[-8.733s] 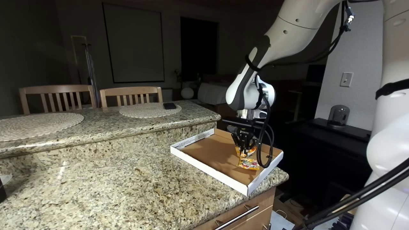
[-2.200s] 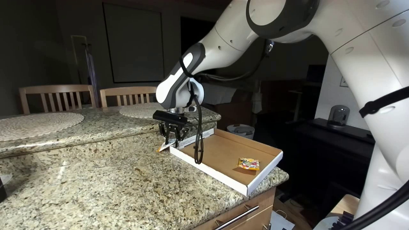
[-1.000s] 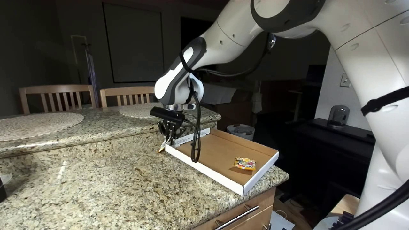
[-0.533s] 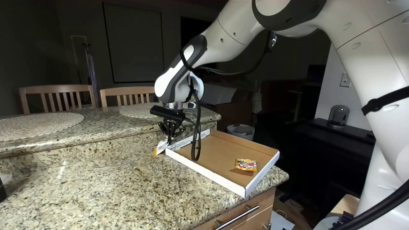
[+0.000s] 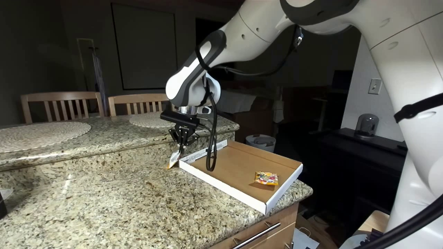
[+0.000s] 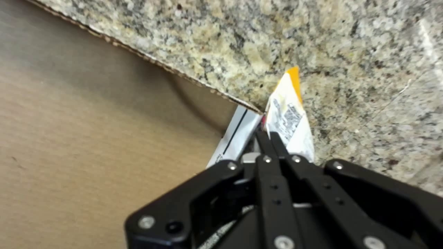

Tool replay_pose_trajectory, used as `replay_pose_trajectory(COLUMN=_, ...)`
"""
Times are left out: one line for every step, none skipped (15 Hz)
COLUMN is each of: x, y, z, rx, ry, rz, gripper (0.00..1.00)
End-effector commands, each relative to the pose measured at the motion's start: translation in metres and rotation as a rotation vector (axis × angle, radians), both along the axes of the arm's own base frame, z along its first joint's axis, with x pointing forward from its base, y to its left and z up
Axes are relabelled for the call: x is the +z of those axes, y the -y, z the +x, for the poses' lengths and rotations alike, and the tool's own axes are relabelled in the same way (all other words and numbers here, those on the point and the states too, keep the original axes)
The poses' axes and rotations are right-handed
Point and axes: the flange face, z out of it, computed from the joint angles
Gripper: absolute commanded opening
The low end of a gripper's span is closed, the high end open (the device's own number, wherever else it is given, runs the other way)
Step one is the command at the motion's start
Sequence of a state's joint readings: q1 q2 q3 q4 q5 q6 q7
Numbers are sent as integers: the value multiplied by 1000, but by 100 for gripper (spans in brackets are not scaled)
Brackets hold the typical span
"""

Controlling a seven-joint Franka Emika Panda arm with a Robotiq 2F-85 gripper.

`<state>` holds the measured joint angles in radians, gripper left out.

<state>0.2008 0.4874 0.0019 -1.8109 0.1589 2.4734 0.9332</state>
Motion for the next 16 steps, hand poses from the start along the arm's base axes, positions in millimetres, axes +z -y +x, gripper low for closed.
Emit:
replay_pose_trajectory(x=52, y=-11, z=-39, rx=40, ry=69, rz=53, gripper=0)
replay_pose_trajectory(x=66, y=-16, z=-45, rx=53, ry=90, rz=56, gripper=0)
replay_pose_trajectory(x=82, y=-20, z=-50, rx=61, ry=123, rz=56, gripper=0)
replay_pose_trajectory(x=99, y=-23, z=-50, rx=56, ry=156, rz=62, gripper=0)
replay_pose_trajectory(x=115, y=-25, z=-49, rx=52, ry=182, rz=72, gripper=0)
replay_pose_trajectory(x=131, y=-25, z=-45, rx=38, ry=215, rz=83, gripper=0)
replay_pose_trajectory(x=146, y=-23, z=-40, rx=20, ry=250, rz=95, gripper=0)
replay_pose_trajectory(x=160, y=-18, z=-33, rx=-3, ry=275, rz=108, gripper=0)
replay_pose_trajectory(x=170, y=-9, z=-23, rx=-39, ry=294, rz=119, gripper=0)
replay_pose_trajectory(x=177, y=-1, z=-16, rx=-62, ry=299, rz=133, gripper=0)
replay_pose_trajectory(x=182, y=11, z=-7, rx=-94, ry=306, rz=139, gripper=0)
replay_pose_trajectory(x=183, y=22, z=0, rx=-124, ry=306, rz=143, gripper=0)
replay_pose_trajectory(x=181, y=33, z=9, rx=-158, ry=307, rz=143, gripper=0)
replay_pose_trajectory(x=178, y=45, z=16, rx=-192, ry=304, rz=141, gripper=0)
replay_pose_trajectory(x=175, y=54, z=21, rx=-223, ry=292, rz=139, gripper=0)
replay_pose_trajectory(x=173, y=60, z=23, rx=-242, ry=286, rz=144, gripper=15)
